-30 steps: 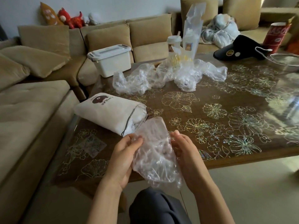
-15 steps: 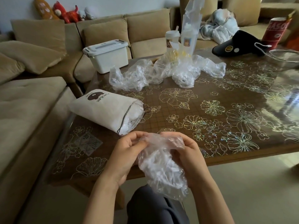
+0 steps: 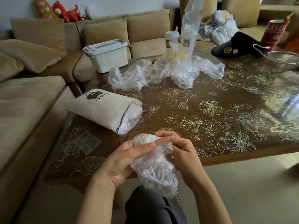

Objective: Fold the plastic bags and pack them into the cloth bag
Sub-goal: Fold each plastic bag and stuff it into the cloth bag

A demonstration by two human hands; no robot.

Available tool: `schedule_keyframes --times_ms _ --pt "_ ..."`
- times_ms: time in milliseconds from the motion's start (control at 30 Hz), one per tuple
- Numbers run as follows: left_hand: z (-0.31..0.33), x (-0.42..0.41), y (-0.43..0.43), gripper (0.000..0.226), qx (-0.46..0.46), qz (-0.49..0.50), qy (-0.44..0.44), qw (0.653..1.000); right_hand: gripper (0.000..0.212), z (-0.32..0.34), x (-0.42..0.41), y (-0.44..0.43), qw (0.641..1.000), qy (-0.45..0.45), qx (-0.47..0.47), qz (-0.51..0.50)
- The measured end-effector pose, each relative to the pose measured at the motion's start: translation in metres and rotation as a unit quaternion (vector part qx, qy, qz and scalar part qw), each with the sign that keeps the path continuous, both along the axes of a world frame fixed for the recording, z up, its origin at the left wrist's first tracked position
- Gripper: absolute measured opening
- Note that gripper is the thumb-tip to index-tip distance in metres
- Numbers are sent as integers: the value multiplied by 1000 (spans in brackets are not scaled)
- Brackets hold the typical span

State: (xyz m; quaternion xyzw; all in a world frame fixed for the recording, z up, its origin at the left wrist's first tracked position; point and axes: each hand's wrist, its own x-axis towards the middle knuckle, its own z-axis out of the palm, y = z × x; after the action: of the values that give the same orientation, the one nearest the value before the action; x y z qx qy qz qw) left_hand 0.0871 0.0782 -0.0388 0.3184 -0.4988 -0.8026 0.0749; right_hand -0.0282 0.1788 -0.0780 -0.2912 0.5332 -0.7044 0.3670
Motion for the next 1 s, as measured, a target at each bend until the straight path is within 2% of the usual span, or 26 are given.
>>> schedule_keyframes --times_ms 100,133,167,233,300,367,433,533,633,667,767,867,1000 --pt "0 3 -3 38 9 28 10 1000 54 9 -5 9 999 -4 -5 48" --pt "0 3 -4 38 11 42 5 999 60 11 -7 13 997 22 -17 65" --pt "-2 3 -5 39 15 52 3 999 67 13 -9 16 992 94 -20 83" --pt "-3 5 -7 39 11 57 5 998 81 15 -8 18 947 289 17 142" --pt "-4 6 -7 32 -6 67 6 998 89 16 -7 18 900 379 72 204" --pt "-4 6 -7 25 -11 90 1 996 83 19 -3 17 886 401 94 213" --pt "-4 6 -9 24 -4 106 2 994 61 20 -2 16 894 407 66 175" --pt "-4 4 -10 31 -2 108 6 994 38 20 -6 14 910 391 43 127" --pt "-3 2 -9 38 -27 119 15 992 14 17 -10 13 944 311 34 102" --pt "-3 2 -8 42 -51 116 12 992 13 16 -9 12 956 277 35 93" --pt "1 0 -5 45 -109 105 7 989 34 13 -7 9 983 176 23 39" --pt "3 -2 0 35 -146 76 7 986 23 11 -4 5 993 106 26 -38" --pt "-3 -1 -1 34 -176 34 -2 984 51 3 -7 4 997 -14 72 -9"
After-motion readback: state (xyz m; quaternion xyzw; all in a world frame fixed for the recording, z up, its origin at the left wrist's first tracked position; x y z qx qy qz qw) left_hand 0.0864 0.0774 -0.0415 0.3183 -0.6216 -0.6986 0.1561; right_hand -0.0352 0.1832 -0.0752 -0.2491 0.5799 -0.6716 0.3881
